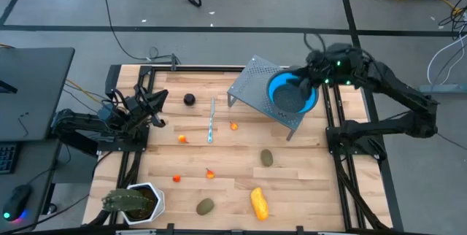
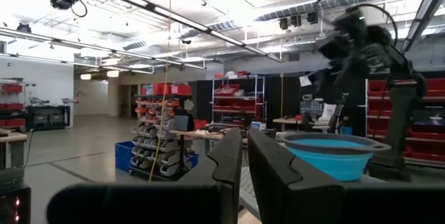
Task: Pick & Place Fruit
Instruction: Put the brown kiwi in the blue strainer bowl on the shelf
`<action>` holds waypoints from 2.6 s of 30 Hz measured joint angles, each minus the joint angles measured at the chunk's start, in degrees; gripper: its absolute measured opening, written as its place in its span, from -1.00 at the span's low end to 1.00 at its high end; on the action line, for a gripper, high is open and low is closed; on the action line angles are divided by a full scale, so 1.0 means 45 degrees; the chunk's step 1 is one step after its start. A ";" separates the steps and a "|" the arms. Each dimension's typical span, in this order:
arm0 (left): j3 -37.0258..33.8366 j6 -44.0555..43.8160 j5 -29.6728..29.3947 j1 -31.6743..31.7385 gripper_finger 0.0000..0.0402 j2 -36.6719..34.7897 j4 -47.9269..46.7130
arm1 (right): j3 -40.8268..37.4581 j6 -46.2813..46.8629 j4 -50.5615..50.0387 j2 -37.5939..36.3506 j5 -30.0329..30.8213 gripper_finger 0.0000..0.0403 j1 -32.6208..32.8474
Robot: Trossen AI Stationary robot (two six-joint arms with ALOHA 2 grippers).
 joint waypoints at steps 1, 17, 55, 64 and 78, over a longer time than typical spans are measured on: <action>0.0000 -0.0002 -0.0002 0.0000 -0.84 0.0003 -0.0035 | -0.0204 -0.0092 0.0632 0.0004 0.0066 0.06 0.0514; 0.0711 -0.1293 -0.0193 0.0000 -0.84 0.0007 -0.3420 | -0.3652 -0.2958 0.8806 0.1136 0.5114 0.06 0.6050; 0.6431 -0.7506 0.2487 -0.0621 -0.10 1.0295 -0.9678 | -0.4659 -0.4582 1.0878 0.3430 0.1207 0.06 0.7170; 0.6431 -0.6445 0.1661 -0.1437 -0.15 1.0300 -0.9683 | -0.4674 -0.3402 1.0615 0.5560 0.2807 0.06 0.8670; 0.6426 -0.1843 0.0658 -0.1475 -0.16 1.0203 -0.5141 | -0.4674 0.3386 0.9633 0.6063 0.5066 0.47 1.0219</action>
